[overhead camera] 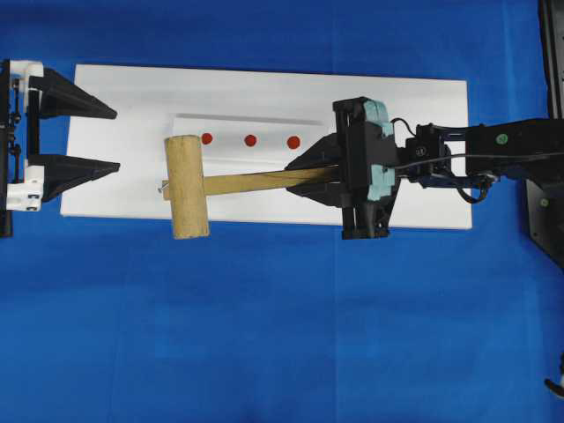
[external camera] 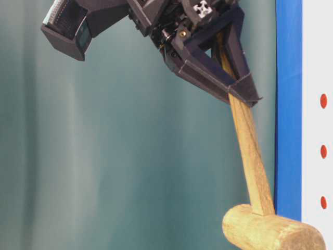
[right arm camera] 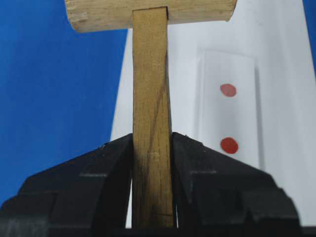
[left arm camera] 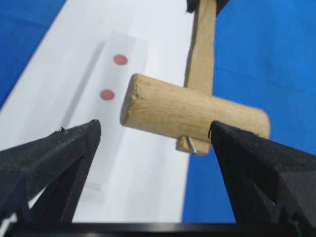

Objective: Hit the mark with a hammer.
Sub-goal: 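Carry the mallet below the board and lower it onto the table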

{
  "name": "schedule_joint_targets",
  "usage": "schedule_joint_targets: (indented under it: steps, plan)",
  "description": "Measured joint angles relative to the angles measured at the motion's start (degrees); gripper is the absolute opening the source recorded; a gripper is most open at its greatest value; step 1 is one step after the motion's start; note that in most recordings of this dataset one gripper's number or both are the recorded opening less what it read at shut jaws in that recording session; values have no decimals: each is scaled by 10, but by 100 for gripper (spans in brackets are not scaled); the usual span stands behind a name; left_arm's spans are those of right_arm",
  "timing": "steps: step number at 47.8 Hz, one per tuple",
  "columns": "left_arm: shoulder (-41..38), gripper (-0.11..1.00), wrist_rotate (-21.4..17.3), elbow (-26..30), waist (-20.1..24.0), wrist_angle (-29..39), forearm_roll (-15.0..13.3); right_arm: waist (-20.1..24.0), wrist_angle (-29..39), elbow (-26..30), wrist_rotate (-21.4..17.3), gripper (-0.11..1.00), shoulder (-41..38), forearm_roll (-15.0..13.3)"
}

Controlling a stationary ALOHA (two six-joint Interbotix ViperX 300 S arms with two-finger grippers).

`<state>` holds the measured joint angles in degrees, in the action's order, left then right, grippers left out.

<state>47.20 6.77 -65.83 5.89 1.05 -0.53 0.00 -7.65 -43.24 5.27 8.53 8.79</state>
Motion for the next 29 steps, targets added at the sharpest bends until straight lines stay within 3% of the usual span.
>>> schedule_joint_targets:
  steps: [14,29]
  plan:
    - [1,88,-15,-4,0,-13,0,60,-39,2,-51,9,-15,11]
    - [2,88,-16,-14,1,-13,0,124,-81,25,-59,9,-73,73]
